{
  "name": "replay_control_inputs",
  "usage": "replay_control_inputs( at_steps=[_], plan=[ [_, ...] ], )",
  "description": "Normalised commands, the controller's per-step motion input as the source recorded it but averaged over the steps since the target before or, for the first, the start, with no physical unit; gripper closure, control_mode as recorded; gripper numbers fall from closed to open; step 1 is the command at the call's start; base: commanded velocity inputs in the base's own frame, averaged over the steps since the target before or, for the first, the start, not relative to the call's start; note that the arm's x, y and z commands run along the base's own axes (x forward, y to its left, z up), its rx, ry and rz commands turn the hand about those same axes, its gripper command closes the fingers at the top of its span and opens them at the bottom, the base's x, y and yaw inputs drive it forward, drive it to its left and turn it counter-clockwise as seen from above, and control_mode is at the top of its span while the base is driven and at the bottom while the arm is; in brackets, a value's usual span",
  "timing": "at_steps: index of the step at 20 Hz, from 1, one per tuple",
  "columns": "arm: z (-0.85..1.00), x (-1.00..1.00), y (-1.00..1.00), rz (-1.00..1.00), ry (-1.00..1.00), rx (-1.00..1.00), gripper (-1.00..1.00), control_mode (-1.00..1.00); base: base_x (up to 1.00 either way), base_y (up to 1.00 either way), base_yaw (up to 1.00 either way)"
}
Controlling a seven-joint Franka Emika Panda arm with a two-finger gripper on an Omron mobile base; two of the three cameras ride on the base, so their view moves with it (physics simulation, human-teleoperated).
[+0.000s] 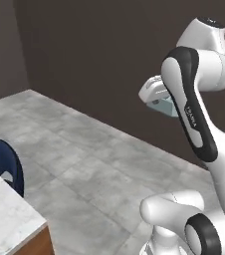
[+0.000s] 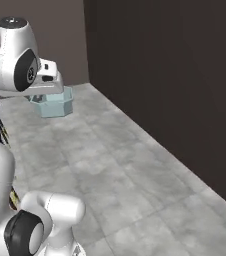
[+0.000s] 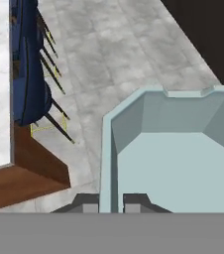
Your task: Retrieve the tupperware and aluminum foil from the cabinet and place them on the dining counter near the plate with squash and sweet potato to prepare for storing leftovers.
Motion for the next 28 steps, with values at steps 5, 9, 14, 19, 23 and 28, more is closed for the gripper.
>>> replay_control_inputs(
  at_steps=[5, 9, 14, 19, 23, 28],
  plan=[
    [0.00, 0.00, 0.00, 0.00, 0.00, 0.00, 1.00, 1.00, 1.00, -0.10, 0.62],
    [0.00, 0.00, 0.00, 0.00, 0.00, 0.00, 1.00, 1.00, 1.00, -0.13, 0.61],
    [0.00, 0.00, 0.00, 0.00, 0.00, 0.00, 1.00, 1.00, 1.00, -0.18, 0.60],
    [0.00, 0.00, 0.00, 0.00, 0.00, 0.00, 1.00, 1.00, 1.00, -0.39, 0.56],
    [0.00, 0.00, 0.00, 0.00, 0.00, 0.00, 1.00, 1.00, 1.00, -0.59, 0.52],
    [0.00, 0.00, 0.00, 0.00, 0.00, 0.00, 1.00, 1.00, 1.00, -0.68, 0.50]
  ],
)
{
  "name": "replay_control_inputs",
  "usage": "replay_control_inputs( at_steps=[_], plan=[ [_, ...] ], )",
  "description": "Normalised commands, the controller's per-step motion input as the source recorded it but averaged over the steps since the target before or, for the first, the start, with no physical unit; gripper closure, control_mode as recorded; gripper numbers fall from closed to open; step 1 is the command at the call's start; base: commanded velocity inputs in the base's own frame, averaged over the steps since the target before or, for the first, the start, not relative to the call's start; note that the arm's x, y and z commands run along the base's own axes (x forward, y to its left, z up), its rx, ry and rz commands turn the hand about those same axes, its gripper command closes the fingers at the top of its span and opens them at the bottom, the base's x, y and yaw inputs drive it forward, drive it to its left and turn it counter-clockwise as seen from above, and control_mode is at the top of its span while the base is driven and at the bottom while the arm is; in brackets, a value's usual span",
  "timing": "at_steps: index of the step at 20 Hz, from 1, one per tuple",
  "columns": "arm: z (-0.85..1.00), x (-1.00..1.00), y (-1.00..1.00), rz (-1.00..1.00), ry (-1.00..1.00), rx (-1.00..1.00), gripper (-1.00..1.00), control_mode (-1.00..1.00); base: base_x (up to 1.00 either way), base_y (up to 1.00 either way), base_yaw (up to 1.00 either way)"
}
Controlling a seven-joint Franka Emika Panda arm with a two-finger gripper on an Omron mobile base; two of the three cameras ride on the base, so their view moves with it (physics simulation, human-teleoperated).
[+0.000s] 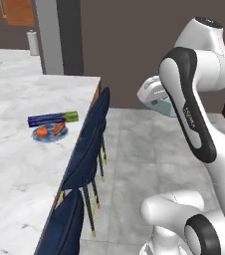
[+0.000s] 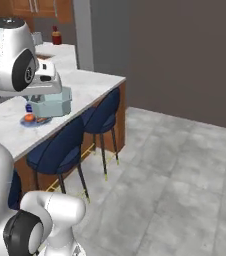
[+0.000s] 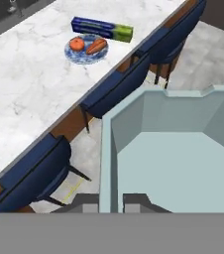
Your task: Retrieve the tupperware and aluminum foil from the cabinet and place them on the dining counter near the plate with squash and sweet potato to prepare for storing leftovers.
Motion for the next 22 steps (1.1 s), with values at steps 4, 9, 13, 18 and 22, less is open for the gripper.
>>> replay_control_inputs(
  at_steps=[4, 9, 13, 18, 22],
  plan=[
    [0.00, 0.00, 0.00, 0.00, 0.00, 0.00, 1.00, 1.00, 1.00, -0.61, 0.53],
    [0.00, 0.00, 0.00, 0.00, 0.00, 0.00, 1.00, 1.00, 1.00, -0.42, 0.61],
    [0.00, 0.00, 0.00, 0.00, 0.00, 0.00, 1.00, 1.00, 1.00, -0.27, 0.66],
    [0.00, 0.00, 0.00, 0.00, 0.00, 0.00, 1.00, 1.00, 1.00, -0.13, 0.70],
    [0.00, 0.00, 0.00, 0.00, 0.00, 0.00, 1.00, 1.00, 1.00, -0.05, 0.73]
  ],
)
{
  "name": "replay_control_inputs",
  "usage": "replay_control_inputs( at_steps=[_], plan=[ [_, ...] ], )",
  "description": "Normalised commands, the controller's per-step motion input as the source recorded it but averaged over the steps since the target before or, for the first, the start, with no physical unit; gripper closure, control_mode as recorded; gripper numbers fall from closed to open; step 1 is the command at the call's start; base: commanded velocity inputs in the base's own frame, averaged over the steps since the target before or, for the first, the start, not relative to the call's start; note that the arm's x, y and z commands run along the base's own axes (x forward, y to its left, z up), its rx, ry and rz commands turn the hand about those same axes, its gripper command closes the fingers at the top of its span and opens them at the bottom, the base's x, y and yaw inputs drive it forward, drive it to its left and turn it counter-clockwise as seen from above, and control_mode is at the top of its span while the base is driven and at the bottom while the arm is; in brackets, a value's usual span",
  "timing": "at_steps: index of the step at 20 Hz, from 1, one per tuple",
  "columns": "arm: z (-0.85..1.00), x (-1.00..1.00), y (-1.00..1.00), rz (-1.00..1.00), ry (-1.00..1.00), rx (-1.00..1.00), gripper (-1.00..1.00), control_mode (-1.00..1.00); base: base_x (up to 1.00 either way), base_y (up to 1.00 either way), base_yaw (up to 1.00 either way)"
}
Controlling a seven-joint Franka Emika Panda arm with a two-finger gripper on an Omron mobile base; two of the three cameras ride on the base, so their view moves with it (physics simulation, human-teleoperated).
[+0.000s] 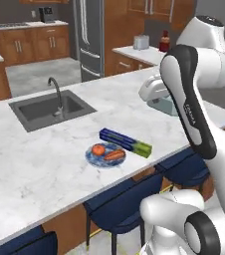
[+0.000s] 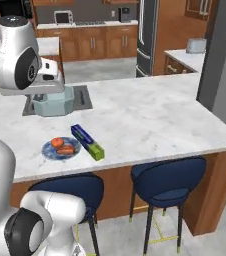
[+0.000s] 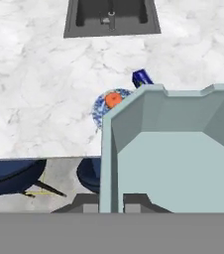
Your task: Retrieve the tupperware and aluminum foil from the cabinet and place them on the dining counter near the plate with squash and sweet potato to prepare for storing leftovers.
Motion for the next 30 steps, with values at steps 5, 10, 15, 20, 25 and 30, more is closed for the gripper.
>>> replay_control_inputs(
  at_steps=[5, 10, 15, 20, 25, 30],
  plan=[
    [0.00, 0.00, 0.00, 0.00, 0.00, 0.00, 1.00, 1.00, 1.00, -0.05, 0.73],
    [0.00, 0.00, 0.00, 0.00, 0.00, 0.00, 1.00, 1.00, 1.00, 0.01, 0.68],
    [-0.55, 0.58, 0.24, 0.28, 0.04, 0.00, 1.00, -1.00, 0.40, 0.11, 0.22],
    [-0.88, 0.82, 0.39, 0.34, 0.08, 0.00, 1.00, -1.00, 0.00, 0.00, 0.00],
    [-0.77, 0.36, 0.37, 0.11, 0.03, 0.00, 1.00, -1.00, 0.00, 0.00, 0.00],
    [-0.88, 0.00, 0.40, -0.02, 0.00, -0.01, 1.00, -1.00, 0.00, 0.00, 0.00]
  ],
)
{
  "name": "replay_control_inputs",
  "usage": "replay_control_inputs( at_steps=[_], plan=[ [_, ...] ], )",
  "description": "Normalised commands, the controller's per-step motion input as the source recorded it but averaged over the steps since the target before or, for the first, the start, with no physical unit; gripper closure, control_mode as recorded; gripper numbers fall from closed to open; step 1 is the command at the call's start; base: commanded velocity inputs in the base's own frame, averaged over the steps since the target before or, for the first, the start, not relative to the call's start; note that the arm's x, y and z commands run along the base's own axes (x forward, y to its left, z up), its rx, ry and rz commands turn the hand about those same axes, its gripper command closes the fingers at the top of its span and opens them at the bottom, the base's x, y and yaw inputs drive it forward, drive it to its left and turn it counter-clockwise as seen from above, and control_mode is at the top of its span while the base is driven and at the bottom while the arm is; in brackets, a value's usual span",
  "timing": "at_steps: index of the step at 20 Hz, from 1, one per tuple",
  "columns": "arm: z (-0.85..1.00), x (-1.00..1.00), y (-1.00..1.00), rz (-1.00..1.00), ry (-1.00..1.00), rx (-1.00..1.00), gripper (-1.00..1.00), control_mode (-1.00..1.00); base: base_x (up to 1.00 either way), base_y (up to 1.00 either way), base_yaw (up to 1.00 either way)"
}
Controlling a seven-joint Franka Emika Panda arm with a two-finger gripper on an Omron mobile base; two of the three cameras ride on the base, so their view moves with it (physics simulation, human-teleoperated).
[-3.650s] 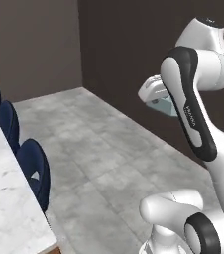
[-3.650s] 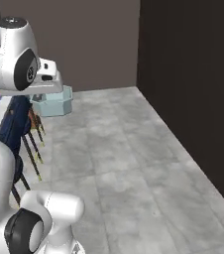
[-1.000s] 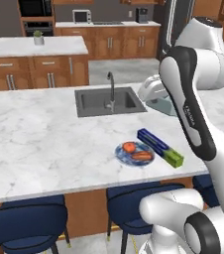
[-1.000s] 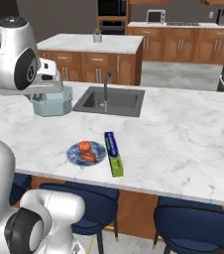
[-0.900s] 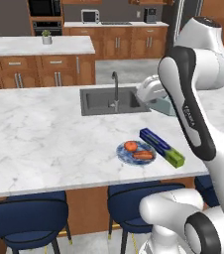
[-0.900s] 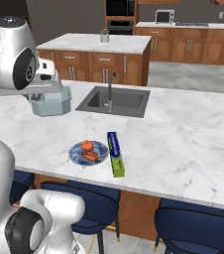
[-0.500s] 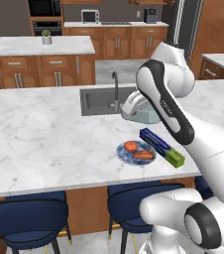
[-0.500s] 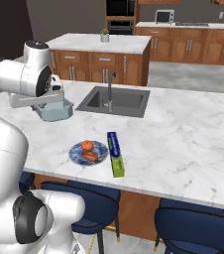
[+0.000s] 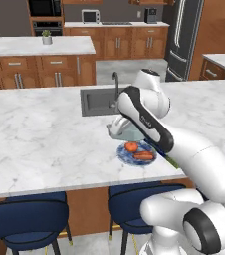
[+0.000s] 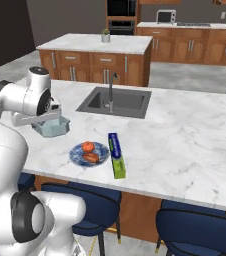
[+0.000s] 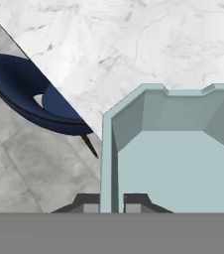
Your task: Retrieve the tupperware and aluminum foil from the cabinet and place them on the dining counter near the plate with squash and sweet potato to prepare for storing leftovers.
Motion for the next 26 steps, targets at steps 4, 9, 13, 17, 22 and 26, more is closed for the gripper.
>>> replay_control_inputs(
  at_steps=[4, 9, 13, 17, 22, 26],
  plan=[
    [-0.79, 0.00, 0.25, -0.08, 0.00, 0.02, 1.00, -1.00, 0.00, 0.00, 0.00],
    [-0.81, 0.10, 0.34, -0.07, 0.00, 0.12, 1.00, -1.00, 0.00, 0.00, 0.00],
    [-0.62, 0.36, 0.34, -0.01, 0.00, 0.16, 1.00, -1.00, 0.00, 0.00, 0.00],
    [-0.37, 0.42, 0.34, 0.00, 0.01, 0.07, 1.00, -1.00, 0.00, 0.00, 0.00],
    [-0.29, 0.38, 0.27, -0.02, 0.02, 0.00, 1.00, -1.00, 0.00, 0.00, 0.00],
    [-0.36, 0.48, 0.16, -0.01, 0.00, 0.00, 1.00, -1.00, 0.00, 0.00, 0.00]
  ],
)
